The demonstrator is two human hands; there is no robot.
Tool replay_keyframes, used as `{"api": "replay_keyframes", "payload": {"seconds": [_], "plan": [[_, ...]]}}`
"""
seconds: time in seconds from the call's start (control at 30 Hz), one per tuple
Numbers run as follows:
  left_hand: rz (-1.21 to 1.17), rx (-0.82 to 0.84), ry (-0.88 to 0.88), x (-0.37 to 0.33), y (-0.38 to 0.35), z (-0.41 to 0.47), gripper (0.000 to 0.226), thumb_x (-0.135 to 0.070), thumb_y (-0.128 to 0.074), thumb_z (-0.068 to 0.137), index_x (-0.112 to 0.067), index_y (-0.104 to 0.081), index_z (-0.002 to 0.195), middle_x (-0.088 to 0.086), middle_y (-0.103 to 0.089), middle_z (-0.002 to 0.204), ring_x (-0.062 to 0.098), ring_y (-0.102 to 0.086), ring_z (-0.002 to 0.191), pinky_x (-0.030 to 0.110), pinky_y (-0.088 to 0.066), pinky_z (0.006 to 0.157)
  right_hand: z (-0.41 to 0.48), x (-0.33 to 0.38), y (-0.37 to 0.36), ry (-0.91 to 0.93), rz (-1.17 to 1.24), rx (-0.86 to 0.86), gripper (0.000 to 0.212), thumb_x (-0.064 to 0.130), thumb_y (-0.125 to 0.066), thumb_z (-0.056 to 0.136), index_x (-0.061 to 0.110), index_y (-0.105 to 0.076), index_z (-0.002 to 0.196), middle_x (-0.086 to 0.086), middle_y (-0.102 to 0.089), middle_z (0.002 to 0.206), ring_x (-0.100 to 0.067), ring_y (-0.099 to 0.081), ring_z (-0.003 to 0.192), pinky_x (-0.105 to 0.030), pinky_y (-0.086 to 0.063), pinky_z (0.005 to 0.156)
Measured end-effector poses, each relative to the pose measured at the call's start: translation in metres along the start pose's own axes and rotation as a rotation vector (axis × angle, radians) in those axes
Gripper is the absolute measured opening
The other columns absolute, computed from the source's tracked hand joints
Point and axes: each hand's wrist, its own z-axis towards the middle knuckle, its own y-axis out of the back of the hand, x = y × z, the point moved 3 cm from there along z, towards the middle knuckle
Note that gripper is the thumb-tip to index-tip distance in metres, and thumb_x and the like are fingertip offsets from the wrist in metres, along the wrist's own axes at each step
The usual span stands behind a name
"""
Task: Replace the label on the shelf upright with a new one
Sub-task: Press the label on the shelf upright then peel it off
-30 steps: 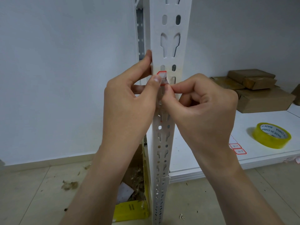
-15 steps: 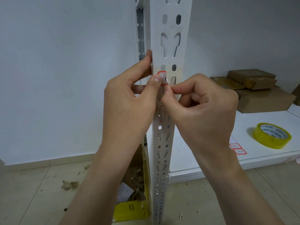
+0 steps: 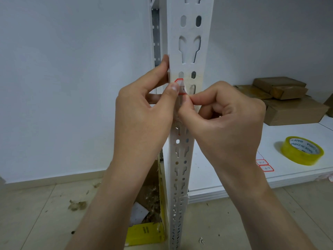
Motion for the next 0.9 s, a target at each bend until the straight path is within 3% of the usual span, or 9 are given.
{"api": "replay_keyframes", "payload": {"seconds": [0.2,0.4,0.53,0.63,0.77,0.9], "plan": [[0.002,0.001,-0.006,-0.0001,0.0001,-0.0002,0.044,-0.017,-0.067,0.099,-0.027,-0.062,0.142,-0.02,-0.074,0.125,-0.008,-0.074,0.089,0.02,-0.063,0.082,0.0002,-0.0003,-0.0003,0.004,-0.004,0.006,0.025,0.015,-0.082,0.086,0.008,-0.067,0.067,-0.001,-0.052,0.044,-0.018,-0.046,0.038,-0.032,-0.04,0.046],[0.007,-0.003,-0.018,0.0005,0.0007,-0.0001,0.044,-0.015,-0.067,0.099,-0.026,-0.063,0.142,-0.018,-0.074,0.127,0.003,-0.077,0.09,0.021,-0.063,0.083,0.0008,0.0004,0.0008,0.017,-0.01,0.021,0.023,0.016,-0.08,0.086,0.007,-0.068,0.068,-0.001,-0.053,0.045,-0.018,-0.047,0.039,-0.031,-0.041,0.047],[0.003,0.001,-0.031,0.0014,0.0005,0.0002,0.045,-0.014,-0.067,0.099,-0.025,-0.063,0.142,-0.015,-0.073,0.13,-0.008,-0.074,0.09,0.015,-0.061,0.084,0.0008,0.001,0.001,0.014,-0.002,0.028,0.024,0.016,-0.08,0.086,0.008,-0.068,0.067,-0.001,-0.052,0.044,-0.019,-0.047,0.039,-0.033,-0.041,0.047],[-0.005,0.011,-0.038,0.0018,0.0005,0.0002,0.044,-0.014,-0.067,0.099,-0.025,-0.063,0.142,-0.016,-0.073,0.129,-0.007,-0.074,0.088,0.014,-0.06,0.082,0.0009,0.001,0.0016,0.02,0.004,0.035,0.024,0.016,-0.08,0.086,0.008,-0.068,0.068,-0.001,-0.053,0.045,-0.019,-0.047,0.039,-0.033,-0.042,0.047],[0.024,0.02,-0.042,0.0019,0.0022,0.0002,0.045,-0.008,-0.059,0.101,-0.025,-0.062,0.143,-0.02,-0.073,0.125,-0.005,-0.074,0.093,0.022,-0.064,0.082,0.0009,0.0011,0.0023,0.025,0.002,0.038,0.022,0.015,-0.08,0.086,0.009,-0.067,0.069,0.0,-0.054,0.045,-0.018,-0.048,0.039,-0.032,-0.042,0.048],[0.063,0.031,-0.039,0.0019,0.0038,-0.0002,0.057,0.004,-0.047,0.097,-0.027,-0.063,0.142,-0.022,-0.075,0.121,0.012,-0.077,0.087,0.041,-0.065,0.074,0.0005,0.0016,0.0025,0.032,0.004,0.046,0.02,0.014,-0.079,0.085,0.008,-0.068,0.069,0.0,-0.055,0.046,-0.017,-0.049,0.04,-0.029,-0.044,0.049]]}}
